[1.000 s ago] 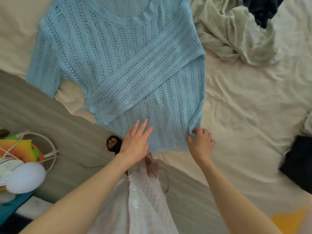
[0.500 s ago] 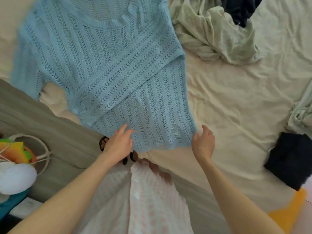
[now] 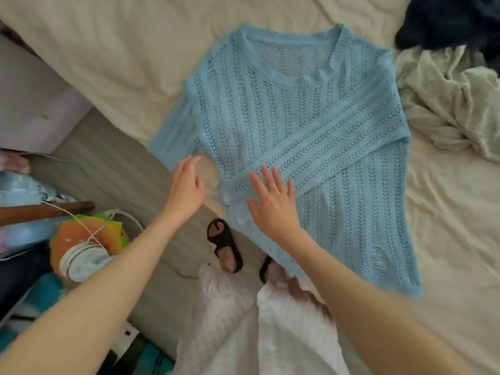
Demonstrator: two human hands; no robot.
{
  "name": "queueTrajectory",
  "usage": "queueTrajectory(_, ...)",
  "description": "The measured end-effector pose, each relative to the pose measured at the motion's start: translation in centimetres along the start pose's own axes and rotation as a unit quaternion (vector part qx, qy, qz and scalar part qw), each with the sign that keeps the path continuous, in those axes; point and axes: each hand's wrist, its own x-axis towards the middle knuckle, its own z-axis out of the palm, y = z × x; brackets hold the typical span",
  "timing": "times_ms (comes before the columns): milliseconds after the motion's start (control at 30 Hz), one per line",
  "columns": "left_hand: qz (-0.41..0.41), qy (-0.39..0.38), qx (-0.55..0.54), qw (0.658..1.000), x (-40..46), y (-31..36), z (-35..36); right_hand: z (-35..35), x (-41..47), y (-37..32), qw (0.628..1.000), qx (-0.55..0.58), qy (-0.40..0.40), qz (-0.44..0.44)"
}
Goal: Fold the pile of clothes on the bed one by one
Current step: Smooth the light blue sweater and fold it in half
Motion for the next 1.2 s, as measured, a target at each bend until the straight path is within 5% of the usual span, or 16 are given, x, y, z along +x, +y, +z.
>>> queueTrajectory(300,-0.071,-0.027,-0.008,0.997,12.3,-7.7,-5.8,3.2,5.7,-4.3,0.994,-0.068,-0.069,0.058)
queueTrajectory(633,-0.084,-0.094,0.082,0.989,12.5,-14.5,-5.4,2.9,6.6,-4.8,0.991,-0.051,-0.083,0.096)
queueTrajectory(867,-0.049,-0.068,0.019,0.996,10.3,-15.1,-8.7,2.3,7.0,-6.2,0.988,0.016,-0.051,0.146)
queueTrajectory(1000,-0.005,-0.014,0.069,0.997,8.1,-11.3,-11.8,1.2,6.1,-7.9,0.978,0.132,0.045,0.155)
queueTrajectory(1100,-0.012,0.021,0.053,0.998,6.1,-6.6,-13.4,-0.3,4.7,-9.0,0.919,0.341,0.07,0.187)
queueTrajectory(1200,0.009,-0.063,-0.105,0.992,3.5,0.5,-11.6,-2.1,2.9,-8.4,0.761,0.589,0.054,0.269)
